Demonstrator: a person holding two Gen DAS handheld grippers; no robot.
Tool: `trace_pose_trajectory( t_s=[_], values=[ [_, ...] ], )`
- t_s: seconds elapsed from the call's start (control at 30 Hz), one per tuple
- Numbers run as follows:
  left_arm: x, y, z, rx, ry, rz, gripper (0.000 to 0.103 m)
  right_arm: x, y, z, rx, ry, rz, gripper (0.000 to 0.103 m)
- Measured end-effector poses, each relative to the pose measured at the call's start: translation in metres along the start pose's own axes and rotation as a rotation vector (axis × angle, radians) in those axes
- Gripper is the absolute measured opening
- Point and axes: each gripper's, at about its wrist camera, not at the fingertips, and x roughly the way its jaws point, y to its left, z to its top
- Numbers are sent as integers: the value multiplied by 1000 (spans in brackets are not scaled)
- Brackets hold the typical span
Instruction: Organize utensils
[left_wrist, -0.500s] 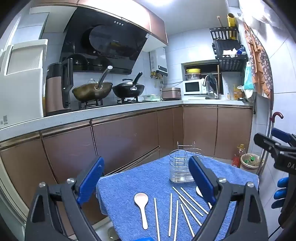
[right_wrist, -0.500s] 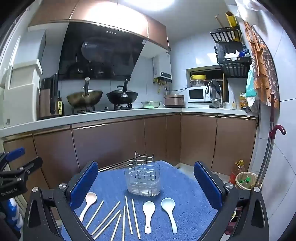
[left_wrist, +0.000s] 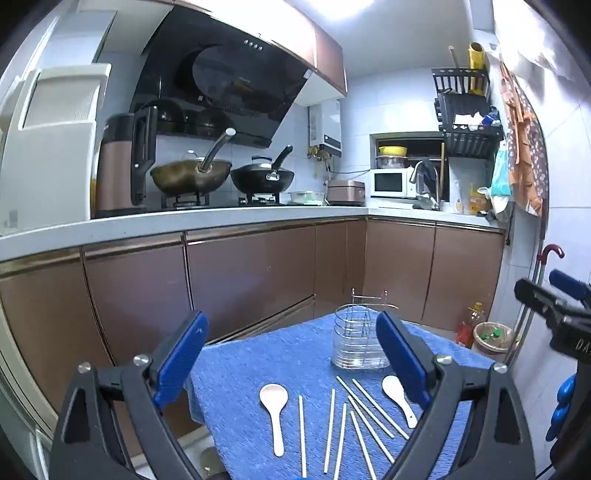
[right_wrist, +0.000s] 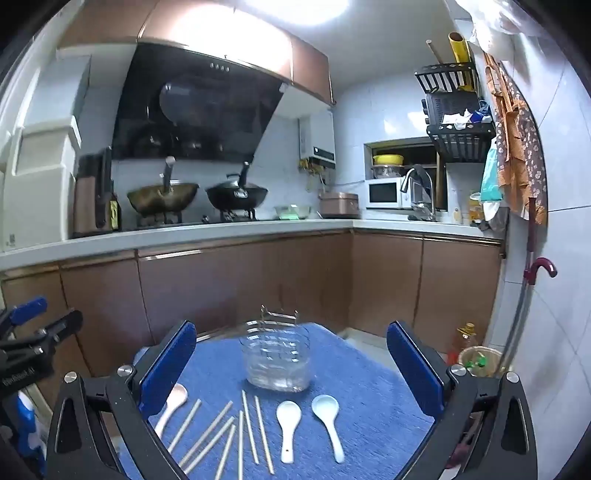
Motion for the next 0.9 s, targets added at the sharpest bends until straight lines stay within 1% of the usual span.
trace_pose_trajectory(
  t_s=[0.07,0.1,0.23,0.4,0.53,0.73,0.9],
  values=[
    [-3,1,-2,-28,-6,-10,92,1,5,0,-18,12,-8,103],
    [-3,2,-2,-30,-7,-15,92,0,11,1,-32,12,-16,103],
    [-6,1,-1,-19,-19,-21,93,-4,13,2,-50,7,-42,103],
    [-13,1,1,-21,-60,-6,93,-7,14,2,-70,2,-61,103],
    [-19,1,4,-28,-98,30,93,-10,15,3,-82,-7,-72,103],
    [-17,-2,4,-18,-87,30,93,-13,15,3,-96,-20,-83,103],
    [-13,5,4,-72,-90,30,93,-17,17,5,-107,-30,-75,103]
  ],
)
